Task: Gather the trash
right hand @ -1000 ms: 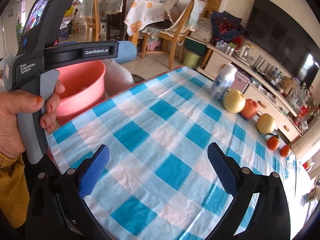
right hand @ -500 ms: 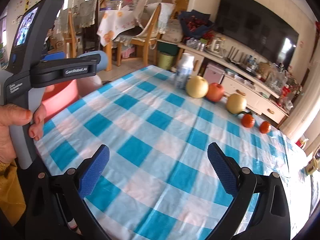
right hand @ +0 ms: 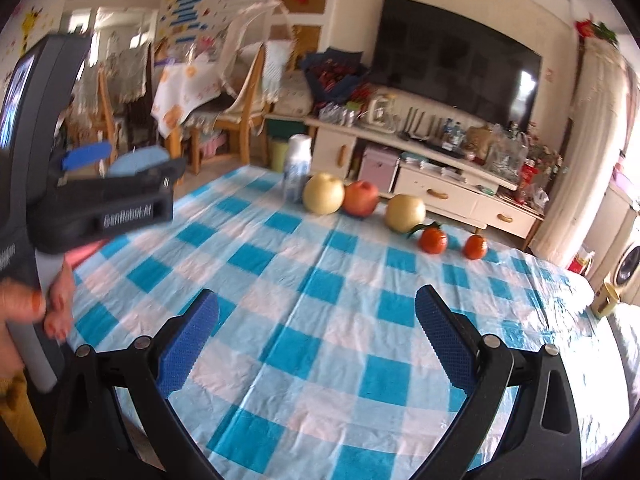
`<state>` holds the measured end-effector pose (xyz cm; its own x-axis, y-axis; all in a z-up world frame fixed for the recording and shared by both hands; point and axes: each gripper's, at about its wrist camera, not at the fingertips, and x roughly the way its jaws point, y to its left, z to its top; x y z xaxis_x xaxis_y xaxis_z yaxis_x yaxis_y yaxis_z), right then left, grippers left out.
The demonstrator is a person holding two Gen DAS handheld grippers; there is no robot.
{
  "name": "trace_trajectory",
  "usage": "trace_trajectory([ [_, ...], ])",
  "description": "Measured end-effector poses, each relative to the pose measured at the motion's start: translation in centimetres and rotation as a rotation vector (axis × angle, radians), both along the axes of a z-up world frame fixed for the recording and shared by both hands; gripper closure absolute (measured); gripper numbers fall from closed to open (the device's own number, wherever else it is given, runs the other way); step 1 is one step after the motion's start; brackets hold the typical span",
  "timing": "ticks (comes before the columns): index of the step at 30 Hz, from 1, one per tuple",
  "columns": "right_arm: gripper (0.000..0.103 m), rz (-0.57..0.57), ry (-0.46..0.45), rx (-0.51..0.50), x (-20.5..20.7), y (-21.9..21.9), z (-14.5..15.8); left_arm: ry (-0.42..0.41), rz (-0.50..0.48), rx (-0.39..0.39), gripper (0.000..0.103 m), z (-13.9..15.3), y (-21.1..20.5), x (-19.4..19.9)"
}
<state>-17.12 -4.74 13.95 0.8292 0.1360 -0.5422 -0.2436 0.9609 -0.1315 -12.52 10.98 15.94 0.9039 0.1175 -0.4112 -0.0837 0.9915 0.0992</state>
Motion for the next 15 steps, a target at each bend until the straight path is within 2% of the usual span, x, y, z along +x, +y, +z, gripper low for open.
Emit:
trace_trajectory([
  [5, 0.004, -0.055, -0.039, 0.070, -0.5, -3.0, 1.1, -0.019, -0.025, 0.008, 0.007, 1.1, -2.6, -1.3],
  [15, 0.004, -0.132, -0.107, 0.131, -1.1, -6.8, 2.3, -0.017, -0.054, 0.037, 0.007, 2.0, -6.0, -2.6],
])
